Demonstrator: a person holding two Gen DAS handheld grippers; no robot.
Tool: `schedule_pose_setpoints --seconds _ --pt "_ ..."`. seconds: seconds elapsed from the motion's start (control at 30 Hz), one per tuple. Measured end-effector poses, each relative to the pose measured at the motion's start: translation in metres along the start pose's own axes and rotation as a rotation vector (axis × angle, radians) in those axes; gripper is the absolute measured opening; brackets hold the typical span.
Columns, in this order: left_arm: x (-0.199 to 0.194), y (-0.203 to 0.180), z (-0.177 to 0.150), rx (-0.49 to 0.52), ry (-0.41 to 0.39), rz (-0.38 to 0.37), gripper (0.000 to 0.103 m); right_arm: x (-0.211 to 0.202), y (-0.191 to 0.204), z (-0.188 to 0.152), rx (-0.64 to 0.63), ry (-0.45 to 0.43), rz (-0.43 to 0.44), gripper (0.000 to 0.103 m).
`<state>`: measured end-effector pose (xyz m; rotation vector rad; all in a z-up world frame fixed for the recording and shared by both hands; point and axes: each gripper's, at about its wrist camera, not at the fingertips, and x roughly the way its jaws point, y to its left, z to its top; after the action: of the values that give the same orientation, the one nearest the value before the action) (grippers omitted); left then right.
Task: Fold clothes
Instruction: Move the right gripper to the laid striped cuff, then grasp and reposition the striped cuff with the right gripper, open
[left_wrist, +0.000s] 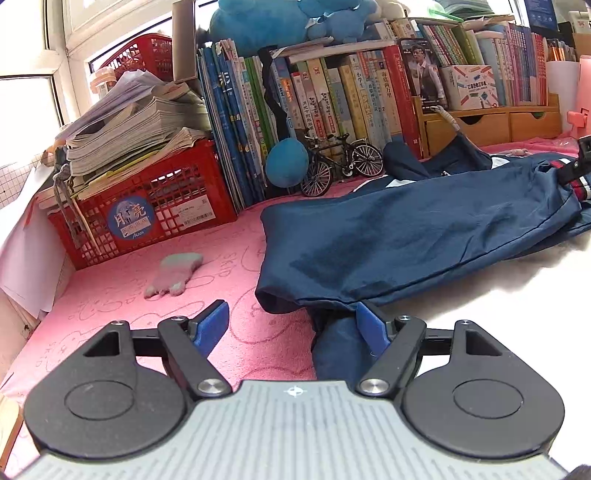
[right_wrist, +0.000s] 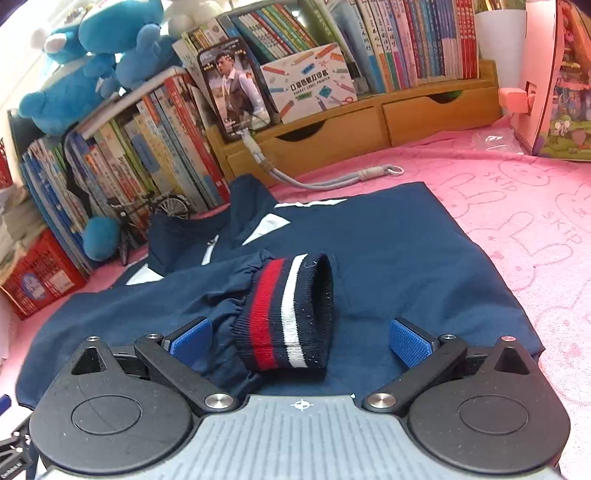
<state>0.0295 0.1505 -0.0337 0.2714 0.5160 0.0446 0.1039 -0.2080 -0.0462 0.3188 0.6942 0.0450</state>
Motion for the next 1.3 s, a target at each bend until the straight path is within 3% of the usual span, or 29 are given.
schedule_pose_setpoints --seconds 0.03,0.1,0.13,0.2,0.27,0.43,0.53,0.63,0.77,0.83,0.87,0.9,0.97,1.03,1.1,1.13,1.2,1.23,1.27,1.3 --pt "0.003 -0.002 0.001 0.002 0.007 0.001 0.076 0.006 0.004 0.0 -0.015 0.003 -0.001 0.096" --pt "0.01 -0.003 0.006 -0.004 0.01 0.008 0.079 0.017 0.009 0.003 -0.03 0.029 0.017 0.049" --pt "0.013 -0.004 0.008 -0.009 0.011 0.012 0.079 0.021 0.011 0.007 -0.027 0.047 0.027 0.048" --pt "0.019 -0.003 0.015 -0.018 0.024 0.001 0.078 0.023 0.017 0.019 -0.063 0.029 0.049 0.03" --pt "0.021 -0.002 0.02 -0.03 0.02 -0.034 0.078 0.019 0.023 0.034 -0.104 -0.015 0.032 0.023" --pt "0.018 0.007 0.025 -0.102 0.003 -0.212 0.082 0.013 0.027 0.065 -0.18 -0.084 -0.028 0.021" --pt "0.018 0.005 0.022 -0.043 0.001 -0.105 0.082 0.009 0.018 0.065 -0.173 -0.085 -0.037 0.021" --pt "0.02 -0.002 0.018 0.054 0.012 -0.028 0.082 0.01 0.012 0.063 -0.224 -0.132 -0.161 0.017" --pt "0.02 0.0 0.02 0.052 0.012 -0.094 0.082 0.009 -0.012 0.069 -0.093 -0.112 -0.124 0.014" --pt "0.014 0.007 0.02 0.001 -0.017 -0.176 0.082 0.0 -0.008 0.059 -0.119 -0.09 -0.042 0.018" --pt "0.012 0.009 0.019 -0.013 -0.018 -0.189 0.084 -0.004 -0.003 0.049 -0.162 -0.064 -0.003 0.023" --pt "0.012 0.008 0.017 -0.011 -0.015 -0.173 0.084 -0.006 0.002 0.039 -0.192 -0.035 0.024 0.044" --pt "0.012 0.007 0.014 -0.002 -0.005 -0.14 0.084 -0.003 0.009 0.019 -0.196 0.016 0.05 0.076" --pt "0.012 0.007 0.009 0.004 0.012 -0.113 0.084 0.01 0.008 0.011 -0.136 0.03 0.014 0.079" --pt "0.013 0.008 0.006 -0.004 0.027 -0.097 0.084 0.022 0.008 0.006 -0.084 0.028 -0.014 0.093" --pt "0.013 0.007 0.005 -0.005 0.028 -0.092 0.084 0.027 0.009 0.005 -0.066 0.017 -0.02 0.095" --pt "0.014 0.006 0.006 -0.003 0.03 -0.079 0.084 0.035 0.014 0.006 -0.052 0.006 -0.018 0.092" --pt "0.014 0.006 0.006 -0.004 0.028 -0.076 0.084 0.038 0.017 0.007 -0.063 0.009 -0.014 0.085" --pt "0.014 0.006 0.007 -0.006 0.025 -0.077 0.084 0.04 0.019 0.009 -0.075 0.011 -0.012 0.056" --pt "0.014 0.005 0.008 -0.007 0.022 -0.081 0.084 0.041 0.021 0.012 -0.083 0.02 -0.016 0.051"
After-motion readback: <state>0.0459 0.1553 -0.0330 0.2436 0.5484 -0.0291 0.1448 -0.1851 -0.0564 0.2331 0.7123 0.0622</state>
